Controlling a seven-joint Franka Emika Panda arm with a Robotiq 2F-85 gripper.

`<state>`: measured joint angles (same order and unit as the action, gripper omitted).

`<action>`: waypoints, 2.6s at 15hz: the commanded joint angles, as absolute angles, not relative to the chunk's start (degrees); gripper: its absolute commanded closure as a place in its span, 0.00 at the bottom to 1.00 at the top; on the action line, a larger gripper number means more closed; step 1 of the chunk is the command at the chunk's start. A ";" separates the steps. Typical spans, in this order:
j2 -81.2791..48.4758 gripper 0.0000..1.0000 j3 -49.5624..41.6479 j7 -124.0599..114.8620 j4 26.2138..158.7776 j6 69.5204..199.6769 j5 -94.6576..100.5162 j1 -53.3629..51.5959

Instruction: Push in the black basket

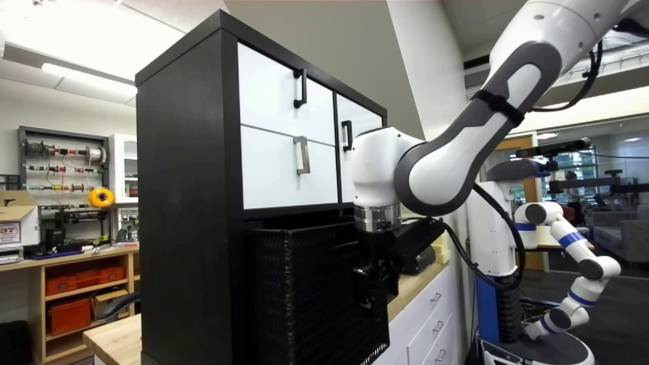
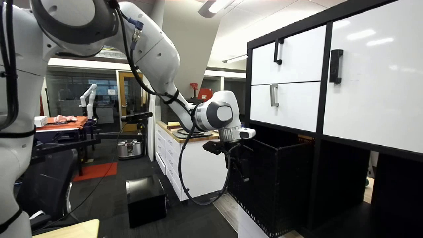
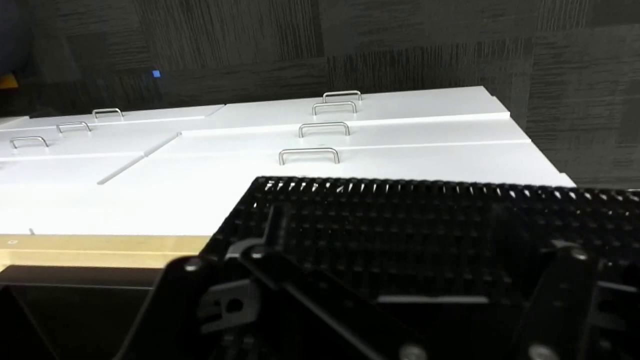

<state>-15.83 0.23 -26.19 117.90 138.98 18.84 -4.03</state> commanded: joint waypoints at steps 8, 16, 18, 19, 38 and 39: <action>-26.47 0.00 -5.22 -28.39 102.40 140.89 19.72 -7.93; -31.97 0.00 -6.30 -27.64 94.54 140.76 18.53 -8.49; -33.14 0.00 -6.34 -27.51 93.03 140.82 18.39 -8.69; -33.66 0.00 -6.34 -27.42 92.36 140.93 18.33 -8.79; -18.84 0.00 -1.30 -21.19 106.08 133.81 14.86 -10.77; -17.61 0.00 -0.76 -21.69 107.08 132.36 14.21 -10.91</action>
